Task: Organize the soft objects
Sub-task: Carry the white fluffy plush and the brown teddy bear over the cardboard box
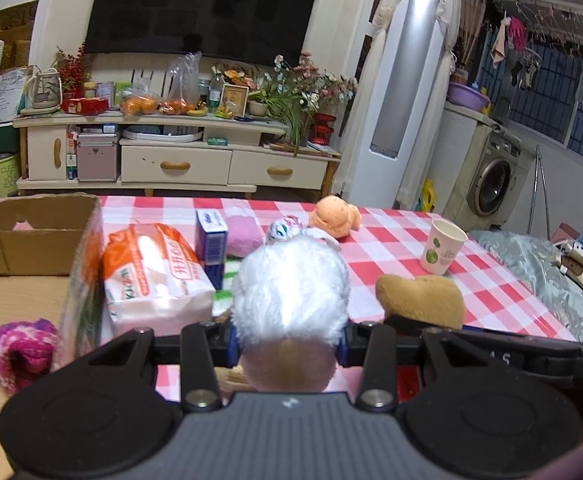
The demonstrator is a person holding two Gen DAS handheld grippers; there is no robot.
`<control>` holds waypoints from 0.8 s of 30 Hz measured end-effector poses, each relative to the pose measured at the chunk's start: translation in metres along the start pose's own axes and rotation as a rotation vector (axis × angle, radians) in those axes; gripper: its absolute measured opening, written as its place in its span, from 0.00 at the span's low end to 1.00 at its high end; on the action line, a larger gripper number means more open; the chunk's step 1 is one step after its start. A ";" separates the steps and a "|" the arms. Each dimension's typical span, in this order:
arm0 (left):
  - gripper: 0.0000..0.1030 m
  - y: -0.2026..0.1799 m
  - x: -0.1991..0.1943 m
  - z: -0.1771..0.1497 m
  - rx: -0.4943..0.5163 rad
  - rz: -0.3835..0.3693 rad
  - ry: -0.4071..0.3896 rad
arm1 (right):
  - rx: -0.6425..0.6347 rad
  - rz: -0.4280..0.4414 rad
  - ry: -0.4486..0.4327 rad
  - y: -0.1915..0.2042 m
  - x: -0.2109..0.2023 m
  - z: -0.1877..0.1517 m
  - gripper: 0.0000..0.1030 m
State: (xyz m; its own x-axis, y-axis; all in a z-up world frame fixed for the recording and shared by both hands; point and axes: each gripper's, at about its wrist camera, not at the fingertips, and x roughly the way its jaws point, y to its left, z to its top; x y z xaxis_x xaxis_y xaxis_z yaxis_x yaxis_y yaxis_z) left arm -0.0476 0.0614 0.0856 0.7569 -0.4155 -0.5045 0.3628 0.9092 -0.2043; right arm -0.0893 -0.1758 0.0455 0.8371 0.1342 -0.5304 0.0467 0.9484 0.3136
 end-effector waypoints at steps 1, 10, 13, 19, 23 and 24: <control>0.40 0.002 -0.002 0.001 -0.003 0.001 -0.005 | -0.006 0.002 -0.001 0.003 0.000 0.000 0.83; 0.40 0.019 -0.020 0.008 -0.038 0.012 -0.054 | -0.056 0.023 -0.011 0.027 0.001 0.008 0.83; 0.40 0.026 -0.025 0.010 -0.051 0.018 -0.069 | -0.073 0.037 -0.011 0.035 0.003 0.010 0.83; 0.40 0.043 -0.037 0.015 -0.086 0.045 -0.104 | -0.115 0.083 -0.014 0.056 0.008 0.014 0.83; 0.40 0.056 -0.046 0.020 -0.114 0.070 -0.131 | -0.138 0.124 -0.020 0.070 0.008 0.016 0.83; 0.40 0.059 -0.048 0.021 -0.120 0.077 -0.136 | -0.143 0.136 -0.022 0.075 0.008 0.016 0.83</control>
State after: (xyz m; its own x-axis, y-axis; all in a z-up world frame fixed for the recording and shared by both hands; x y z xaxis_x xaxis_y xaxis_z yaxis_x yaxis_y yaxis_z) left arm -0.0515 0.1346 0.1151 0.8494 -0.3371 -0.4059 0.2399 0.9319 -0.2720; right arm -0.0704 -0.1088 0.0776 0.8419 0.2594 -0.4732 -0.1444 0.9532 0.2656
